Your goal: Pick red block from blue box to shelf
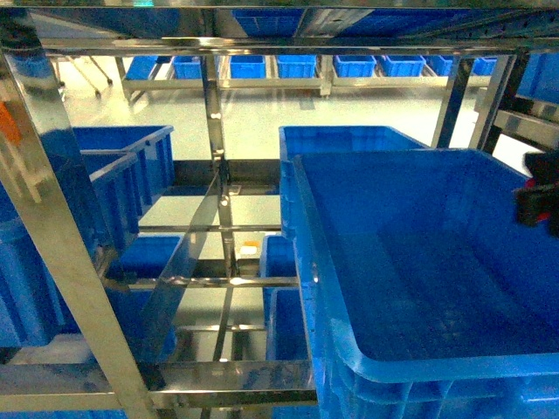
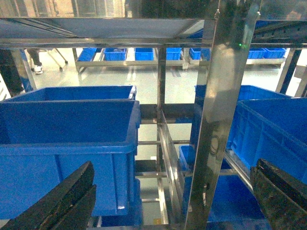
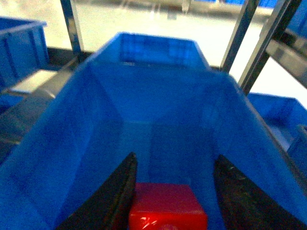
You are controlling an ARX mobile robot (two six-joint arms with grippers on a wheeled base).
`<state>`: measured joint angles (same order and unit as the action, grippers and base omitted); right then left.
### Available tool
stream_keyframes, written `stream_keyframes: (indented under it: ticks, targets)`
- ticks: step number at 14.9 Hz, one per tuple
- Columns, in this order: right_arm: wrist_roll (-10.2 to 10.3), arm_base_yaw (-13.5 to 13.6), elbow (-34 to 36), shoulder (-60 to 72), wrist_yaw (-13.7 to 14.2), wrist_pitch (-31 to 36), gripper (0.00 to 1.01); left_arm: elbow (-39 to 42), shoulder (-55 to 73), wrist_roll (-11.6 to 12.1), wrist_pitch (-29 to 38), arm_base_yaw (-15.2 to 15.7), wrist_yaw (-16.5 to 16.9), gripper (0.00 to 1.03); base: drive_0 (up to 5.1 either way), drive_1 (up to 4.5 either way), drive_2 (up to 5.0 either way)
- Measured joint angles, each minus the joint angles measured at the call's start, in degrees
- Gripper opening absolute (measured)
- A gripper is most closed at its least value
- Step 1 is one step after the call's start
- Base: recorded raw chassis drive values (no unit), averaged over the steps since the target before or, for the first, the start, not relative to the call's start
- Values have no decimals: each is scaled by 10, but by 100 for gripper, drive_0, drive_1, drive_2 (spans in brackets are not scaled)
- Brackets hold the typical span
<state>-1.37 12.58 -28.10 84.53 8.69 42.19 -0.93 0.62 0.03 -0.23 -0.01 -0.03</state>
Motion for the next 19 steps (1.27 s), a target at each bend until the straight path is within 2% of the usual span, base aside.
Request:
stream_keyframes:
  ticks: [1,2,3,4,5,9,11,12,15,18,19]
  targets:
    - [8,14,3,49,32,11,62,0,0,0,0,0,0,98,0,0,0]
    - [3,37,51,-10,57,42,81,0,0,0,0,0,0,98,0,0,0]
    - [-8,59,88,-88,73,69,93,0,0,0,0,0,0,98,0,0,0]
    - [0,71,143,-159,92,130,84,0,0,0,0,0,0,98,0,0,0]
    - [3,60,175,-200,86,123,75,0,0,0,0,0,0,98,0,0,0]
    - [7,28,208,-236,76,94,61,0,0,0,0,0,0,98,0,0,0]
    - [8,18,222,-239,66,113,53,0,0,0,0,0,0,98,0,0,0]
    - [10,5,236,-249,49,122,42,0,0,0,0,0,1,98,0,0,0]
    - [14,-36,261,-354,7,43,4,0,0,0,0,0,0,98,0,0,0]
    - [16,-65,274,-451,-24,-43,2,0,0,0,0,0,0,98,0,0,0]
    - [16,-81,274,-481,-46,-67,2,0,0,0,0,0,0,98,0,0,0]
